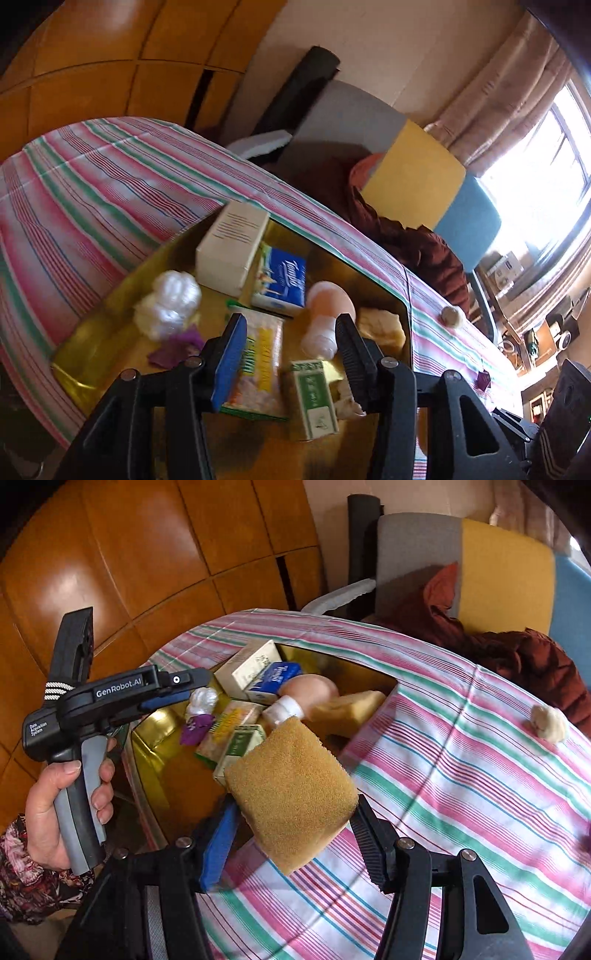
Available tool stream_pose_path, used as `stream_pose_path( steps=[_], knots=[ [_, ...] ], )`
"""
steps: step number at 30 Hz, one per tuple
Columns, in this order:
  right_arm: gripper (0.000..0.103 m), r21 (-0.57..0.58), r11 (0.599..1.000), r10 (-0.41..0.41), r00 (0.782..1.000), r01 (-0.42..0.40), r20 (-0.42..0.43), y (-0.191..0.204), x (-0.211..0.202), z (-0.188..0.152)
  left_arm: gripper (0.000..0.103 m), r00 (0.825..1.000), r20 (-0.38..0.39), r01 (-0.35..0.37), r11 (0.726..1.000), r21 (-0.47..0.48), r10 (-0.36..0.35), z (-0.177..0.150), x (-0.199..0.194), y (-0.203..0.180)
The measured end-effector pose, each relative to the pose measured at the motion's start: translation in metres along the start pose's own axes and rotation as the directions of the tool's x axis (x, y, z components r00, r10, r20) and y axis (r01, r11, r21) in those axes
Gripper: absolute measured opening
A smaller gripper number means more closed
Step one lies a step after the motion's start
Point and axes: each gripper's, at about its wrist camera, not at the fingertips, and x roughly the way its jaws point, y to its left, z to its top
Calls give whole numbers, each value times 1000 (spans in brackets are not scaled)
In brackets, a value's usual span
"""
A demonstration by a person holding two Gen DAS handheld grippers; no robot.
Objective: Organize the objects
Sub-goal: 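Carry the sponge and white sock into the gold tray and open both tools, then move both tools back toward the purple packet and cream sock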
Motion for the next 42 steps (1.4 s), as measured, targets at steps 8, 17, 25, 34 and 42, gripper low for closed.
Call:
stream_pose_path(
  steps=[8,17,25,34,42],
  knots=[
    [63,-26,998,60,996,-62,-65,42,26,22,50,998,61,-17,999,-29,19,23,-25,24],
    [63,-33,986,153,967,-163,-203,93,73,31,51,991,119,-49,997,-59,56,57,-61,42],
    [63,84,964,266,919,-253,-291,124,125,45,56,980,183,-52,992,-118,73,75,-89,63],
    [80,166,958,269,933,-233,-239,133,166,69,56,981,183,-33,990,-135,58,80,-92,69],
    [80,243,918,344,934,-313,-95,97,117,63,56,982,177,-44,991,-126,66,76,-90,63]
  ],
)
